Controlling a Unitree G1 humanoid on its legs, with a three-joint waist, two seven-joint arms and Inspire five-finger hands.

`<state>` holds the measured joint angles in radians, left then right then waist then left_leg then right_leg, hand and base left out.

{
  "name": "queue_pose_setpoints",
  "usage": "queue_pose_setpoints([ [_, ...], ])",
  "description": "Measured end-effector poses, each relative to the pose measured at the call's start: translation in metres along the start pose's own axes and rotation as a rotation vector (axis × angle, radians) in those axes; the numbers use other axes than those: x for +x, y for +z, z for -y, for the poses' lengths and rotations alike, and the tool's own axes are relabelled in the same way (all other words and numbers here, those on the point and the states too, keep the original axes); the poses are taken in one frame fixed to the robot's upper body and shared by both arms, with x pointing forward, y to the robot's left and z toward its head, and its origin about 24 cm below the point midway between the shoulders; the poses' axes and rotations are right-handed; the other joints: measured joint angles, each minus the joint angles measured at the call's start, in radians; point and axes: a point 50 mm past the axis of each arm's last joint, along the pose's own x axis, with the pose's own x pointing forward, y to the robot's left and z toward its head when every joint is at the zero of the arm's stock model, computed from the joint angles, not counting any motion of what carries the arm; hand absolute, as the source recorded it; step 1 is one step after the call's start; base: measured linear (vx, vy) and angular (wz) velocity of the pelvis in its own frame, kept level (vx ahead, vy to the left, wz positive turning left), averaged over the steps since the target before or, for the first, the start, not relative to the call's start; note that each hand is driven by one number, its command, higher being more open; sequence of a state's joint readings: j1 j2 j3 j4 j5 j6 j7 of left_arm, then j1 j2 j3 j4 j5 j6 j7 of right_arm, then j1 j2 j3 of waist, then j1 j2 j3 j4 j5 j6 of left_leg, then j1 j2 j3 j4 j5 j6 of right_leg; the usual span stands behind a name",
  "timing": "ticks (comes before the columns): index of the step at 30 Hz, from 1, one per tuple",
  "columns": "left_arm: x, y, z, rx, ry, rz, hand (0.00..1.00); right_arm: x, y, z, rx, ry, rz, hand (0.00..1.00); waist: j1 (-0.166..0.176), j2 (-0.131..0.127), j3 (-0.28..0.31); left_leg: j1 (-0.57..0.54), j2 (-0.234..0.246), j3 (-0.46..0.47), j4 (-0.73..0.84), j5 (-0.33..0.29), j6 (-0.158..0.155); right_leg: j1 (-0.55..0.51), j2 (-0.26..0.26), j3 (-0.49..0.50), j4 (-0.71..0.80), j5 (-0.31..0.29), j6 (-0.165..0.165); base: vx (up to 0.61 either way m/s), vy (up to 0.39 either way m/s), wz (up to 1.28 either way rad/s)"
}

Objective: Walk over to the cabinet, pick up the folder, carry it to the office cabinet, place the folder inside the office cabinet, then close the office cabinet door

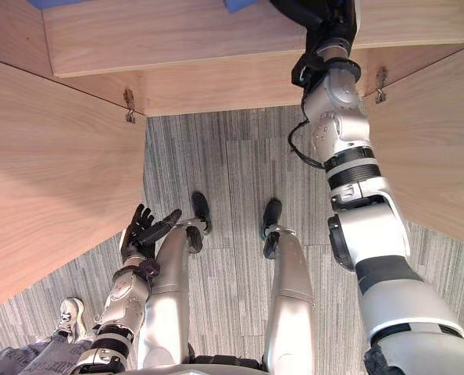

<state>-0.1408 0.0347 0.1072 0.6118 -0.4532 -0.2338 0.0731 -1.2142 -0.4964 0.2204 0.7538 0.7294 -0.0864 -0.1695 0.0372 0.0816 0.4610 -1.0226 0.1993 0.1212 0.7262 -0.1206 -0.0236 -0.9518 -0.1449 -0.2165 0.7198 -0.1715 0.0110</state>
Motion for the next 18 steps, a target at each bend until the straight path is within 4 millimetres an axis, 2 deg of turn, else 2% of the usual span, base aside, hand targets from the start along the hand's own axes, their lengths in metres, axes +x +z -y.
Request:
queue_pose_setpoints([
  [3, 0.0, -0.002, -0.001, 0.009, -0.01, -0.006, 1.0, -0.005, 0.0, 0.013, -0.186, 0.064, 0.006, 0.0, 0.0, -0.001, -0.002, 0.007, 0.001, 0.0, -0.01, 0.001, -0.001, 0.008, 0.002, -0.001, -0.012, 0.001, 0.0, 0.0, 0.0, 0.0],
  [5, 0.0, -0.003, -0.002, 0.013, -0.013, -0.009, 1.0, -0.008, 0.002, 0.012, -0.286, 0.127, 0.021, 0.0, 0.001, -0.001, -0.003, 0.012, 0.001, 0.001, -0.018, 0.002, -0.003, 0.013, 0.003, -0.003, -0.013, 0.001, 0.0, 0.0, 0.0, 0.0],
  [11, 0.0, -0.007, 0.0, 0.033, -0.035, -0.03, 1.0, -0.015, -0.015, 0.011, -0.399, 0.204, -0.018, 0.0, 0.019, -0.001, -0.015, 0.027, 0.001, 0.005, -0.034, 0.002, -0.004, 0.027, 0.004, -0.008, -0.028, 0.001, 0.0, 0.0, 0.0, 0.0],
  [18, 0.001, -0.007, 0.003, 0.042, -0.053, -0.032, 1.0, -0.02, -0.027, -0.003, -0.503, 0.306, -0.043, 0.0, 0.035, -0.004, -0.017, 0.027, -0.001, 0.005, -0.037, 0.002, -0.004, 0.031, 0.002, -0.011, -0.033, 0.001, 0.0, 0.0, 0.0, 0.0],
])
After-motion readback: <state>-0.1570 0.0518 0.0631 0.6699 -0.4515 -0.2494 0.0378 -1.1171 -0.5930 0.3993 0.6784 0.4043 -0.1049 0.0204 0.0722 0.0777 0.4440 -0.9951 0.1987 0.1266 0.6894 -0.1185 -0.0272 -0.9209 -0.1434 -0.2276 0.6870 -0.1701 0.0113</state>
